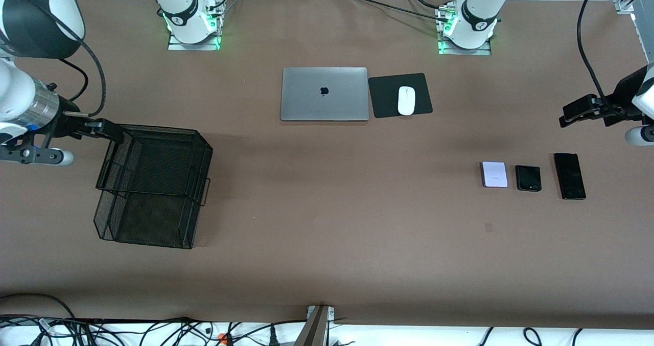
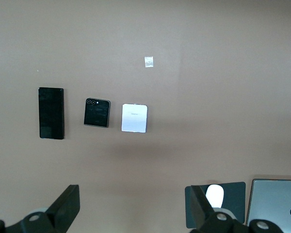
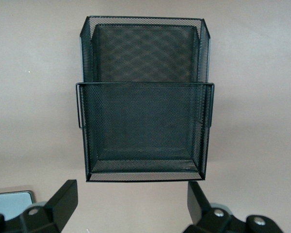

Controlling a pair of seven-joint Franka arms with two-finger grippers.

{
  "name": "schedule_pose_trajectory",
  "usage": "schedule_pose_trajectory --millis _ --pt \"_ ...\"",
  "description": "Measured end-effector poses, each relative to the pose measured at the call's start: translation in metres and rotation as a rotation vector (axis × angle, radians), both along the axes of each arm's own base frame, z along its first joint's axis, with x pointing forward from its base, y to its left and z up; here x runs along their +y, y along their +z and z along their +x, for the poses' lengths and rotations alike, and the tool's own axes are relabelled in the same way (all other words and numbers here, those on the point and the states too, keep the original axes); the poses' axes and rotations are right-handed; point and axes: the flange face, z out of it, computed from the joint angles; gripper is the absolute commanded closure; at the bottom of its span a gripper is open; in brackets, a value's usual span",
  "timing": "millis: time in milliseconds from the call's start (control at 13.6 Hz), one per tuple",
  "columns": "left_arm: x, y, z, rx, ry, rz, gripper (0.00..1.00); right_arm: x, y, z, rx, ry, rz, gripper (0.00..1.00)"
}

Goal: Place phones with both arms
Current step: 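Reach the left gripper toward the white Huawei flip phone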

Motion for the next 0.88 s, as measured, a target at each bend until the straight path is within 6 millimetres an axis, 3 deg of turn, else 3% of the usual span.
schedule_pose_trajectory --millis 441,882 --pt "0.0 -0.001 -0.001 0.011 0.0 -0.001 0.0 -0.003 -0.001 -0.001 0.008 -0.006 0.0 0.0" --pt "-0.017 -0.018 -0.011 0.116 -0.031 -0.005 0.0 -0.003 -0.001 -0.001 0.009 -0.004 0.0 0.0"
